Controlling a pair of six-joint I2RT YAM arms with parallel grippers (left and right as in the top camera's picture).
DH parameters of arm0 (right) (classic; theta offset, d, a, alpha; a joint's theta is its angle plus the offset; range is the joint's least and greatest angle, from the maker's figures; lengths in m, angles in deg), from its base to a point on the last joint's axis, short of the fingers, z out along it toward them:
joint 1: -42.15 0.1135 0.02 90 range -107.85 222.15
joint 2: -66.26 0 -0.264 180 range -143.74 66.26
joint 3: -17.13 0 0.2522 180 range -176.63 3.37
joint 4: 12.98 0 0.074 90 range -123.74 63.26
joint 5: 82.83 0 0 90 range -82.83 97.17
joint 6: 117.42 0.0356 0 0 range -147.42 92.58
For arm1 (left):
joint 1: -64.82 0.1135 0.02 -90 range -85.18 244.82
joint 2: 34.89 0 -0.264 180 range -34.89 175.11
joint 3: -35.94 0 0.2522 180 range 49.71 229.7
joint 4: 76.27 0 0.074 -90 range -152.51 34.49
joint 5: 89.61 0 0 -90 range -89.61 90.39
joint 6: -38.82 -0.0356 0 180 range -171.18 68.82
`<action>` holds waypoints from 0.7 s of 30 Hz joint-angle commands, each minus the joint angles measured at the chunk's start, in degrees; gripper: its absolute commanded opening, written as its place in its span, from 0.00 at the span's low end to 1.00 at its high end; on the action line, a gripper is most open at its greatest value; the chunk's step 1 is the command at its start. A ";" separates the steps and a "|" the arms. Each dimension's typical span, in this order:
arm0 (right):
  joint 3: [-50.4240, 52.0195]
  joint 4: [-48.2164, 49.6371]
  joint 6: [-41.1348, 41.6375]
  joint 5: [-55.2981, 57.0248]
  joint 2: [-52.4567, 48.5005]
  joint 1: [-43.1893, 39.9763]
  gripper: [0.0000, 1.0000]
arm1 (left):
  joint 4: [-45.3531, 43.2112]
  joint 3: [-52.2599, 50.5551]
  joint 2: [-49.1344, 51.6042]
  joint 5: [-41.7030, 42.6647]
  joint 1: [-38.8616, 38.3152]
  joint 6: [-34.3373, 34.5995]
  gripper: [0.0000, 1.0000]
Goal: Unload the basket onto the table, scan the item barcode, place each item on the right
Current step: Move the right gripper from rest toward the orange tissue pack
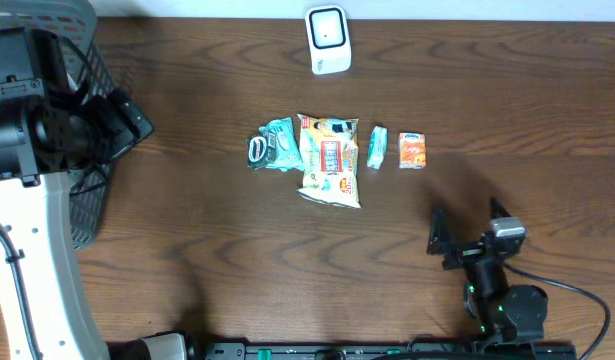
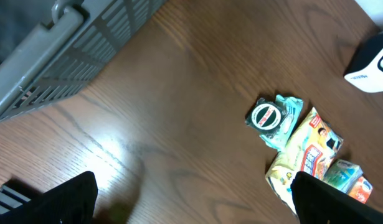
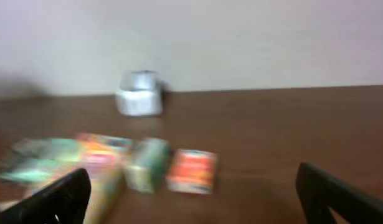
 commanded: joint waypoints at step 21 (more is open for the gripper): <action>-13.66 32.28 28.61 -11.47 -5.38 0.26 0.99 | 0.35 0.28 -0.09 -0.37 0.26 -0.52 0.98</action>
